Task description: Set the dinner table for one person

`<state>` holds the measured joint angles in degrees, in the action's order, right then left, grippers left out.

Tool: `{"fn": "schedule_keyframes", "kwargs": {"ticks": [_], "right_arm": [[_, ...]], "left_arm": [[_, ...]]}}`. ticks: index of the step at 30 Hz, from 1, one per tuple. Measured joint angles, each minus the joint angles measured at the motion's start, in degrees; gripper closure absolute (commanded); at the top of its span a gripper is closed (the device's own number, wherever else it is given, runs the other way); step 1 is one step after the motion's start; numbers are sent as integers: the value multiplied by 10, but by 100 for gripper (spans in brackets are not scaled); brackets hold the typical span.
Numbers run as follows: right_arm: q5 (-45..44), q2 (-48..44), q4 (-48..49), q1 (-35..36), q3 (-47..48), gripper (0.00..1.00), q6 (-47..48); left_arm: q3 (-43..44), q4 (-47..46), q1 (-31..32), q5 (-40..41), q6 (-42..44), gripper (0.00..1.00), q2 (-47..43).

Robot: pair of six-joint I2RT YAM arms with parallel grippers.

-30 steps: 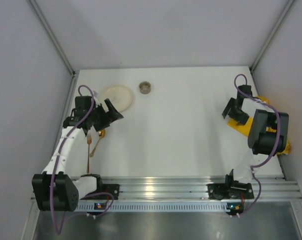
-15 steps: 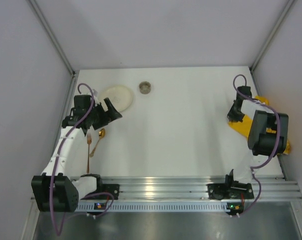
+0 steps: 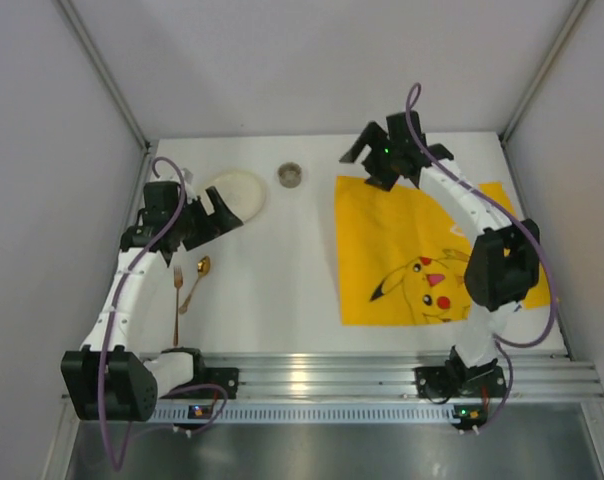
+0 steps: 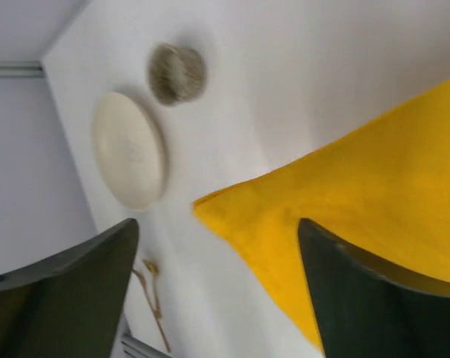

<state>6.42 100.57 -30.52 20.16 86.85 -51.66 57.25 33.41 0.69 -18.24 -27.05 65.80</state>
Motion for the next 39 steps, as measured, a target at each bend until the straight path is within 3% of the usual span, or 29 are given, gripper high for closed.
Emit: {"fn": "schedule_keyframes", "kwargs": {"ticks": [3, 6, 12, 17, 22, 26, 33, 39], "right_arm": [[25, 79, 17, -2, 138, 0, -12], [34, 90, 10, -7, 146, 0, -17], [26, 40, -12, -21, 7, 0, 16], [5, -18, -49, -21, -130, 0, 65], [-18, -15, -59, 2, -178, 0, 100], [-32, 40, -49, 46, -154, 0, 124], [-108, 151, -101, 135, -24, 0, 172], [-178, 178, -138, 212, 7, 0, 198]], "left_arm": [[2, 0, 0, -5, 0, 2, 4], [2, 1, 0, -18, 2, 2, 5], [2, 1, 20, -37, 12, 2, 8], [2, 1, 109, -26, 17, 3, 42], [2, 0, 147, -17, 16, 3, 61], [7, 0, 147, -4, 14, 4, 61], [33, 13, 147, 44, 16, 3, 50], [35, 30, 146, 77, 17, 3, 14]]}}
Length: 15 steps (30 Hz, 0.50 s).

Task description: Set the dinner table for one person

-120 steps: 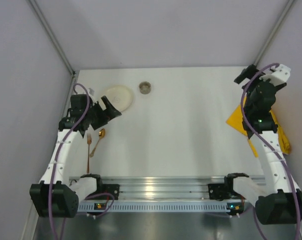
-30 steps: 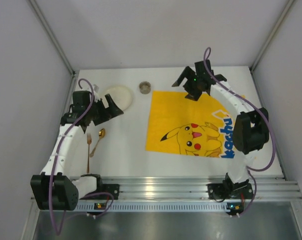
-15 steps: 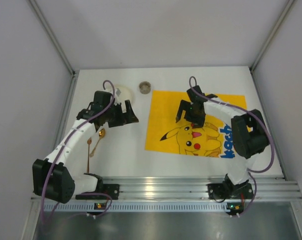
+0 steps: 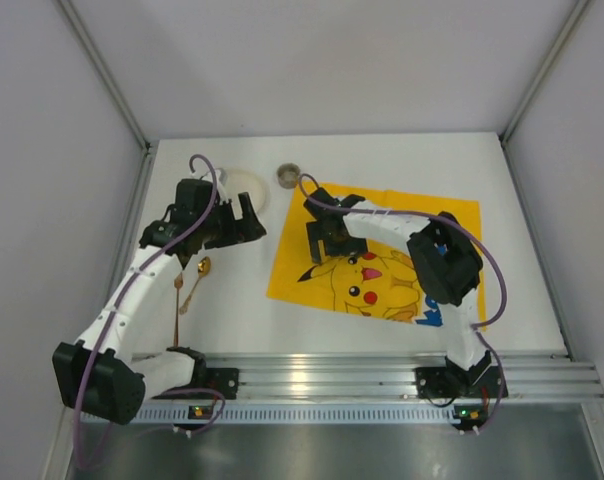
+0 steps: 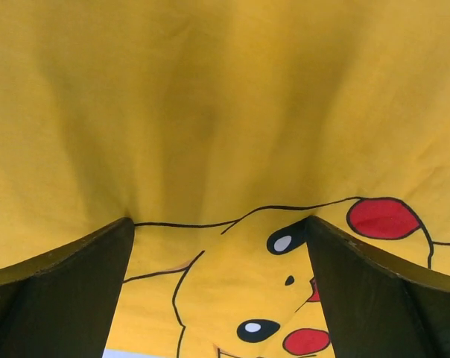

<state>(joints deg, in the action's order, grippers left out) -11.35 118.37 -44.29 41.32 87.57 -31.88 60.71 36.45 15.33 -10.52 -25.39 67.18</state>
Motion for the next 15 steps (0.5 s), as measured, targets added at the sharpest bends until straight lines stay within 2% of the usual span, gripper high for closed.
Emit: {"fn": "schedule_keyframes", "kwargs": {"ticks": [9, 15], "right_arm": [[-14, 1, -12, 125, -3, 0, 9], [-11, -14, 4, 162, -28, 0, 20]], "left_arm": [[0, 2, 0, 20, -5, 3, -12], [0, 4, 0, 51, -18, 2, -12]]}}
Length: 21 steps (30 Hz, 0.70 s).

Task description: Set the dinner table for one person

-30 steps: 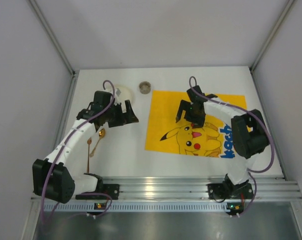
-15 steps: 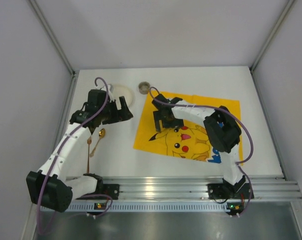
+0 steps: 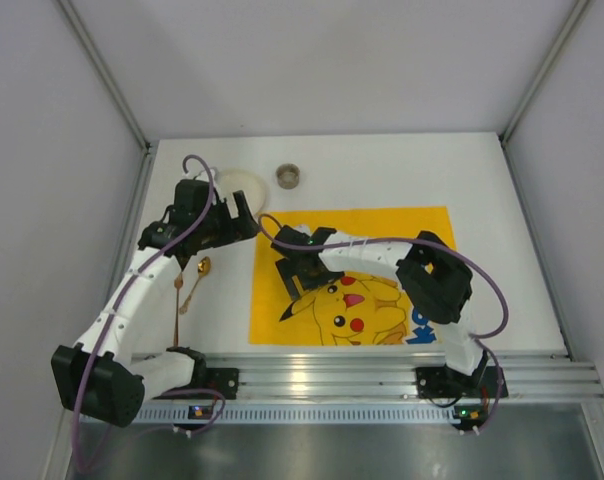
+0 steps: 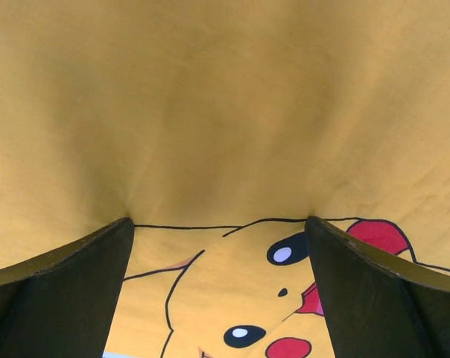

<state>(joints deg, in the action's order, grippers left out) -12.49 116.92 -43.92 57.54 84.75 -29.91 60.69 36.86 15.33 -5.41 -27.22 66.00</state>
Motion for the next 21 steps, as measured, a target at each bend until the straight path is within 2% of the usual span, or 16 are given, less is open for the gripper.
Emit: {"fn": "schedule_keyframes", "kwargs": {"ticks": [9, 14, 18, 21], "right_arm": [[-6, 14, -17, -2, 32, 0, 48], [-38, 7, -40, -10, 36, 0, 65], [-58, -52, -73, -28, 35, 0, 73], [-58, -145, -82, -51, 36, 0, 73]], "left_arm": [[5, 4, -9, 70, -19, 1, 16], [23, 0, -50, 85, -28, 1, 69], [23, -16, -109, 81, -29, 1, 116], [31, -35, -135, 78, -29, 1, 163]]}}
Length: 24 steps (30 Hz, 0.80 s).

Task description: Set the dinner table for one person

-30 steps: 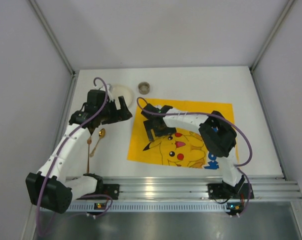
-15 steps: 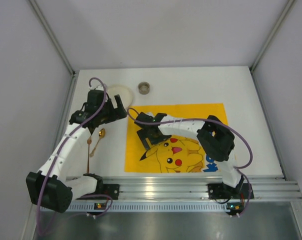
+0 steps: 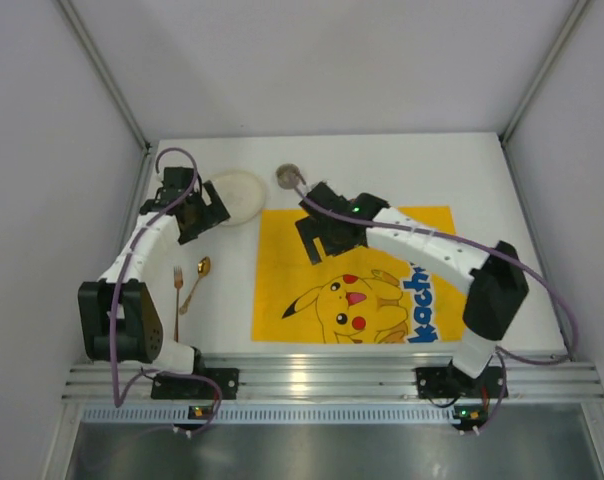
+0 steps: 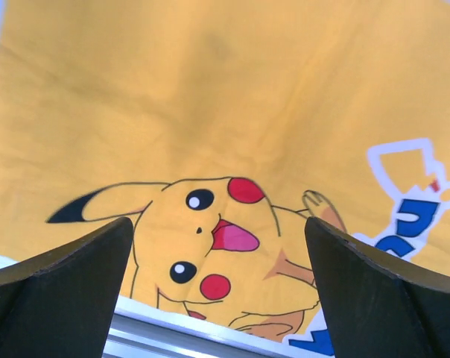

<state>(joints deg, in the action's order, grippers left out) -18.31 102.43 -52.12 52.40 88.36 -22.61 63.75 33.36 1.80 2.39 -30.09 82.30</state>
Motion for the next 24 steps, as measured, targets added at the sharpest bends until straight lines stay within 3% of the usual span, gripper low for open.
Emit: {"fn": "schedule_keyframes", "kwargs": {"ticks": [6, 14, 16, 17, 18, 21, 22, 24], "right_arm": [[19, -166, -1, -88, 10, 0, 0], [49, -203, -14, -146, -50, 0, -1], [60, -203, -26, -151, -66, 0, -3], [63, -203, -29, -153, -67, 0, -5], [67, -202, -31, -155, -68, 0, -5], [78, -202, -32, -158, -67, 0, -6], [80, -199, -32, -159, -66, 0, -6], [88, -189, -33, -162, -59, 0, -6]], "left_arm": [[43, -38, -7, -10, -1, 2, 120], [122, -48, -7, -6, -21, 2, 246], [132, -49, -8, 1, -27, 7, 265], [137, -52, -8, 3, -30, 11, 275], [140, -53, -9, 3, -31, 30, 281], [146, -60, -10, 3, -42, 60, 301], [148, -61, -10, 4, -45, 75, 306], [155, -74, -12, 1, -53, 92, 313]]}}
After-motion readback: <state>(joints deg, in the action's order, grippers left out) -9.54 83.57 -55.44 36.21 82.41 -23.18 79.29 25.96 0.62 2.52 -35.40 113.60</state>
